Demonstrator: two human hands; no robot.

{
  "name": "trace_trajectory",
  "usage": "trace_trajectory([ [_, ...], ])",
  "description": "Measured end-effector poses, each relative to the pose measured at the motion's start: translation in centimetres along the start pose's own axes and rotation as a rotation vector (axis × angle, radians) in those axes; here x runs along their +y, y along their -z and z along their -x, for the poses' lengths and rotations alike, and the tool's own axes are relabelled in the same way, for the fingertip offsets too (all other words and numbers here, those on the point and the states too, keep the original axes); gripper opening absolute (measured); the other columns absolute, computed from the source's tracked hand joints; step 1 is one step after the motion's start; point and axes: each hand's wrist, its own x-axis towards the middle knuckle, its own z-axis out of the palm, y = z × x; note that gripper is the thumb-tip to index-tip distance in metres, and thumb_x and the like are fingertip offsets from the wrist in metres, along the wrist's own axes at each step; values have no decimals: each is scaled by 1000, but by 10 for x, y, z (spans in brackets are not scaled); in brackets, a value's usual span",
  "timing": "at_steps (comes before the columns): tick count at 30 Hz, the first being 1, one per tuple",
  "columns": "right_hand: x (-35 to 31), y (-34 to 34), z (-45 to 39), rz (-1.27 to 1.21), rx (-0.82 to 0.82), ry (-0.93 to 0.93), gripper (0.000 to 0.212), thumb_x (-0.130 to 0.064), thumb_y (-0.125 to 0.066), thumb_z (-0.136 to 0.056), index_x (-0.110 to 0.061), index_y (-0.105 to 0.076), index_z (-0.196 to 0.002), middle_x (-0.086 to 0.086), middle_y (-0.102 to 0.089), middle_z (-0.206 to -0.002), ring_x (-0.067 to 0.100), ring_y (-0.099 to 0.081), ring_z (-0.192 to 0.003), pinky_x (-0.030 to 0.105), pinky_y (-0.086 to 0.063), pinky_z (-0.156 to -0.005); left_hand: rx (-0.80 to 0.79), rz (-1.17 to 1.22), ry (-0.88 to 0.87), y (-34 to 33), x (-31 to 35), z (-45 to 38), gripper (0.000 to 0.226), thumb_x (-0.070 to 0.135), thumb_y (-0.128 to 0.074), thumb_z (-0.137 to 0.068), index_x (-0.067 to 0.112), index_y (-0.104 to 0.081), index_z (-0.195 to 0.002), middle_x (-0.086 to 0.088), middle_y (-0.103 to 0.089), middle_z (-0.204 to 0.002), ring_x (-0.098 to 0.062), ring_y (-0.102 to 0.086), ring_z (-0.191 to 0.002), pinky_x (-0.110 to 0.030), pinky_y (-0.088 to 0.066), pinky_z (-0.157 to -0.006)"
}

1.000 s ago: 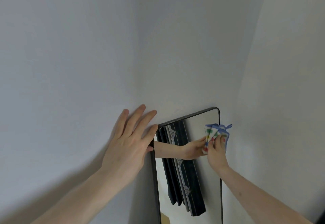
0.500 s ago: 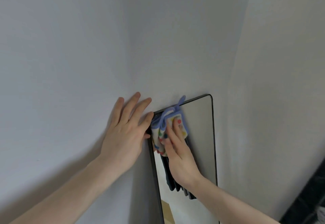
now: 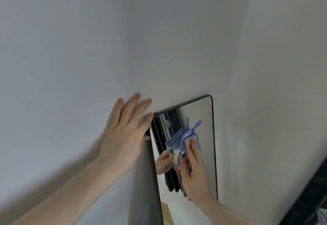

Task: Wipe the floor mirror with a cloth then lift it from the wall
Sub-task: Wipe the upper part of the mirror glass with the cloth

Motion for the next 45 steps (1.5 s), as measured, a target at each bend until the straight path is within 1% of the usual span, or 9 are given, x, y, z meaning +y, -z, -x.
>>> trace_trajectory([
  [7,41,36,-69,126,32,-130,68,-50,-36,-104,-45,-2,-163,-19,3,-172,10,-22,-155,28,-49,-108,9,-5,-1,-2,0,1,62,33,-89,-73,13,-70,-128,-11,-44,-160,-40,-31,-152,-58,-7,-127],
  [10,61,52,-103,8,81,-173,62,-32,-42,-109,-40,-13,-163,-16,-13,-169,16,-35,-150,42,-43,-116,13,-12,2,-3,1,0,63,33,-89,-73,13,-70,-129,-11,-44,-160,-39,-31,-152,-56,-5,-127],
  [15,70,66,-135,-138,128,-257,53,-16,-49,-106,-39,-33,-151,-1,-51,-146,19,-59,-129,44,-54,-103,10,-17,7,-3,0,-1,62,33,-89,-73,14,-70,-129,-10,-44,-160,-38,-31,-152,-55,-4,-128],
  [24,-2,42,-97,-211,95,-175,70,-22,-50,-107,-65,-16,-150,-24,-45,-147,5,-50,-134,35,-50,-106,-9,-32,7,-1,0,-1,63,34,-88,-73,13,-69,-130,-11,-43,-161,-39,-30,-152,-56,-3,-127],
  [28,-46,22,-76,-211,-4,-30,63,-37,-45,-107,-46,-15,-162,-12,-21,-170,15,-24,-157,55,-34,-122,-2,-22,2,-1,0,0,62,33,-88,-73,13,-69,-129,-12,-44,-160,-41,-31,-152,-57,-5,-127],
  [32,-94,5,-53,-126,-28,152,51,-23,-50,-108,-29,-37,-157,-14,-20,-170,6,-4,-160,42,-18,-129,2,-12,-3,0,0,-1,61,32,-87,-74,13,-68,-129,-12,-44,-159,-41,-30,-152,-56,-2,-126],
  [38,-89,-2,-47,-56,-18,224,53,-20,-52,-106,-32,-36,-156,-11,-19,-171,9,-7,-160,49,-26,-127,-2,-5,-6,3,1,-1,60,32,-86,-75,13,-67,-129,-12,-45,-158,-42,-31,-151,-55,-1,-126],
  [41,-66,3,-62,-58,79,89,57,-17,-51,-106,-21,-32,-160,-6,-18,-172,8,-8,-160,48,-26,-127,-15,-18,-5,4,0,0,61,35,-86,-74,12,-68,-128,-12,-44,-159,-41,-30,-152,-56,-3,-126],
  [45,-59,0,-63,-100,95,-19,64,-21,-50,-106,-27,-22,-163,-9,-15,-171,9,-11,-159,52,-31,-124,-18,-29,-6,5,-1,1,62,36,-85,-75,13,-68,-129,-12,-42,-160,-41,-29,-152,-55,0,-127],
])
